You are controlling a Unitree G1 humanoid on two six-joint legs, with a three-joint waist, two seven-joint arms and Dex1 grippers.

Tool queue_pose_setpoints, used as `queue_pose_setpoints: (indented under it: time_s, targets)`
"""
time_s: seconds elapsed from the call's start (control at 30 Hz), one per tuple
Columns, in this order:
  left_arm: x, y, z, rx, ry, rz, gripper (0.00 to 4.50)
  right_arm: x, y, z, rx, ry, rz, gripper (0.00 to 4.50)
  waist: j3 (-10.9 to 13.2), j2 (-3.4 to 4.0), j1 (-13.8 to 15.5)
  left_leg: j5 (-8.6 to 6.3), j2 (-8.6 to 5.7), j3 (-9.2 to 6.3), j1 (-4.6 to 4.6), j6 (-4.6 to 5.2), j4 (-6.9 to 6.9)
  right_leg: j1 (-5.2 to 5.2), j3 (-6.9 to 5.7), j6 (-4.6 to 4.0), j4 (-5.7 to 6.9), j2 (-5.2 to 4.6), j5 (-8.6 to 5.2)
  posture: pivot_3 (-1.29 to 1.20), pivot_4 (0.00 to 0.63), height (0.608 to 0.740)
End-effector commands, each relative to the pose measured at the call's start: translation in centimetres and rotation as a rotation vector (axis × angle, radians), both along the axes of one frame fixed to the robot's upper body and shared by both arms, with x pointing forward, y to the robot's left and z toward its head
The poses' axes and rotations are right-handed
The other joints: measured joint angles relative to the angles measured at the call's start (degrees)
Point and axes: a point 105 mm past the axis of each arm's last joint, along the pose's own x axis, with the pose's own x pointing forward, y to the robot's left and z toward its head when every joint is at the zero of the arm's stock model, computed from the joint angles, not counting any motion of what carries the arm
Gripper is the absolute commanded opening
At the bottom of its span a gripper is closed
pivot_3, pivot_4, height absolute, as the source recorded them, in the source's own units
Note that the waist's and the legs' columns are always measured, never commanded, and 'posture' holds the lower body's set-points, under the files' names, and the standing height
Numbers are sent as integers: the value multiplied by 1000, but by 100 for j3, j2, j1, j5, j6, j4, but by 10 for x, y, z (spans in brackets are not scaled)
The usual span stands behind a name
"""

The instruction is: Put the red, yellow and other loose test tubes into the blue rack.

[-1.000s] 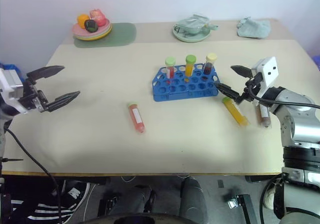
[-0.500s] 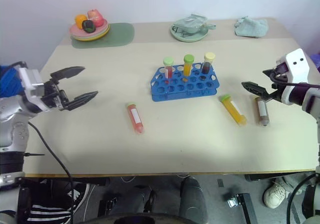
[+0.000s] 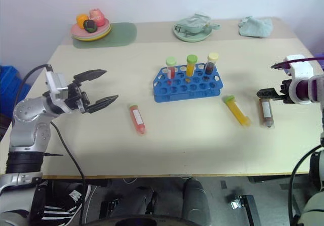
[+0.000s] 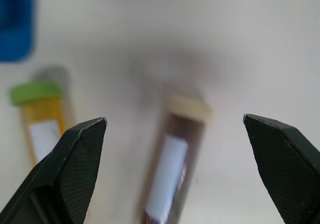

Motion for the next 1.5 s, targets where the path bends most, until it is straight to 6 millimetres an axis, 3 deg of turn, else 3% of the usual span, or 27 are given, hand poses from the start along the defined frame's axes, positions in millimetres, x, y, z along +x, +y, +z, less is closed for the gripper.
queue_pose_setpoints:
  time_s: [0.03,0.6,1.03,1.5]
  targets:
    - [-4,-4,2,-8,-36,0,4500,-7,-8,7,-11,51,-50,4470,0,0,9,0,1,-1,-1,0,0,0,0,0,0,1,0,0,150,740]
    - [-10,-11,-7,-42,-19,-1,4500,-23,-8,-15,73,282,-91,4470,0,0,15,-1,-2,0,-4,0,4,-1,-1,1,0,0,0,0,150,740]
    - [-13,-10,-5,-39,-18,6,4500,-16,10,-32,128,301,-98,4470,0,0,34,-1,-2,0,-5,0,5,-4,0,1,2,0,1,0,150,740]
    - [-15,-10,-3,-31,-7,16,4500,-14,3,-48,56,277,-110,4470,0,0,10,-1,-2,1,-5,-1,7,-4,0,1,5,1,1,0,150,740]
